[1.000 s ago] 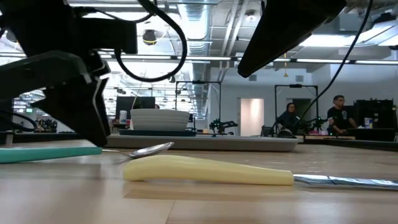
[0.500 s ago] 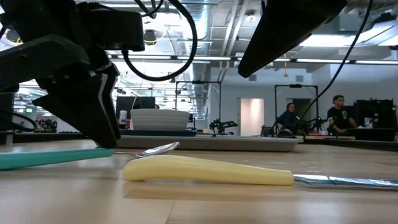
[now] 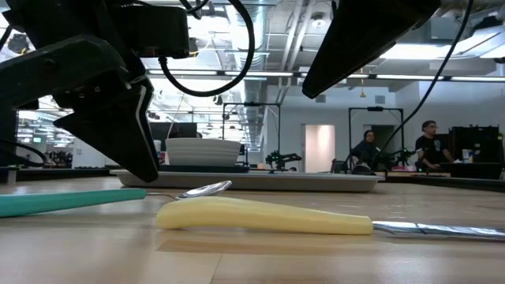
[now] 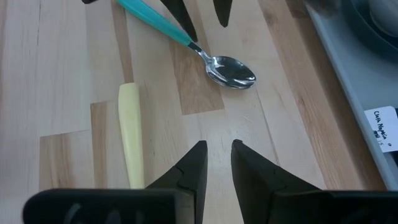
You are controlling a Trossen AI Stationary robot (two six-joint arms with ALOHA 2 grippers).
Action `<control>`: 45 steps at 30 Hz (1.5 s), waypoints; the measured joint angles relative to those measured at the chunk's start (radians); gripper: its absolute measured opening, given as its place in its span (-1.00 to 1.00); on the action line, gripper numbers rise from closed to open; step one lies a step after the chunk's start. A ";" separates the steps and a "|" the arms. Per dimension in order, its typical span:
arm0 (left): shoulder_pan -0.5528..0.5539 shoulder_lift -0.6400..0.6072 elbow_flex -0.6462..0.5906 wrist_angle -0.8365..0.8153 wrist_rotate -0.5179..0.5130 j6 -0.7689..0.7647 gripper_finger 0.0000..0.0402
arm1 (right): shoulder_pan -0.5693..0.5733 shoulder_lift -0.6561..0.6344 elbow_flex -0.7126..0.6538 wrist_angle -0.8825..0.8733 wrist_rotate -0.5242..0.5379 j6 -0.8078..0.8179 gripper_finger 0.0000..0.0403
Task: Set up tray
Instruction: Put the blue spoon on the blue napkin to the left of the orange fork
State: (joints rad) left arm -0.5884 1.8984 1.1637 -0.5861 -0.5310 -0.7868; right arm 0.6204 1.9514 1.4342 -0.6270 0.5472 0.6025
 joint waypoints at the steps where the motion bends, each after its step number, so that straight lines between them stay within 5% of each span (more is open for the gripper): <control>1: 0.000 0.000 0.000 0.000 -0.005 -0.004 -0.20 | 0.000 0.000 0.000 0.000 0.000 0.000 -0.67; 33: 0.048 -0.005 -0.109 0.178 0.174 -0.109 -0.22 | 0.000 0.000 0.000 0.007 -0.001 0.000 -0.67; 38: 0.053 -0.004 -0.116 0.191 0.180 -0.025 -0.39 | 0.000 0.000 0.000 0.008 -0.001 0.000 -0.67; 45: 0.050 -0.002 -0.117 0.224 0.185 0.117 -0.89 | -0.008 0.000 0.000 0.039 0.000 0.000 -0.67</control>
State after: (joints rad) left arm -0.5381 1.8961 1.0470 -0.3626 -0.3460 -0.6701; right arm 0.6125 1.9518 1.4345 -0.5881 0.5474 0.6022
